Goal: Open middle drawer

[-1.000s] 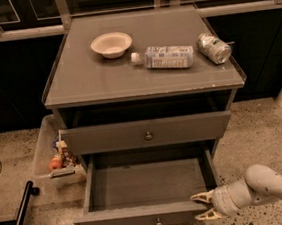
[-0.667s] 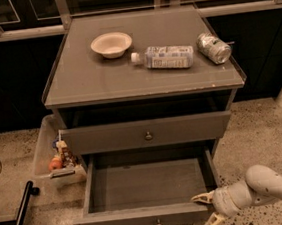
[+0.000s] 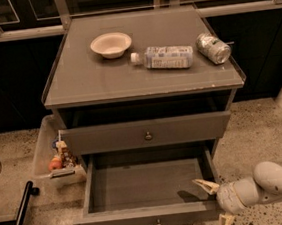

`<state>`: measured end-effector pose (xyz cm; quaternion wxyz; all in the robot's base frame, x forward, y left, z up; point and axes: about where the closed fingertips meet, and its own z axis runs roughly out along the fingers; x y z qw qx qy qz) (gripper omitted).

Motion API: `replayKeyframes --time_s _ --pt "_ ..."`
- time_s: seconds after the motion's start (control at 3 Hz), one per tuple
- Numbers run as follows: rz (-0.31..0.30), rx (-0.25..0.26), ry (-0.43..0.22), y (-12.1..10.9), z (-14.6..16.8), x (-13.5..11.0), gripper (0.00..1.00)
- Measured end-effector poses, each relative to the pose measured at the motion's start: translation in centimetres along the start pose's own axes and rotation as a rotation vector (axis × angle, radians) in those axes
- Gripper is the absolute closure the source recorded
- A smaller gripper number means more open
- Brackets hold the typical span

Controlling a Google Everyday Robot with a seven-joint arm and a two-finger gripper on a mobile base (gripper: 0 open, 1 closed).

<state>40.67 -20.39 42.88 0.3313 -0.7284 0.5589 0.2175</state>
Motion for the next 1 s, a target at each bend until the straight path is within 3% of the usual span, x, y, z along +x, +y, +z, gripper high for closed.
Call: replayKeyframes --time_s 0.67,1.0 --pt "-0.105 0.087 0.047 -3.7 -7.0 -4.3 0.00" --pt "-0.130 0.116 0.055 -5.0 -9.1 -5.2 0.00"
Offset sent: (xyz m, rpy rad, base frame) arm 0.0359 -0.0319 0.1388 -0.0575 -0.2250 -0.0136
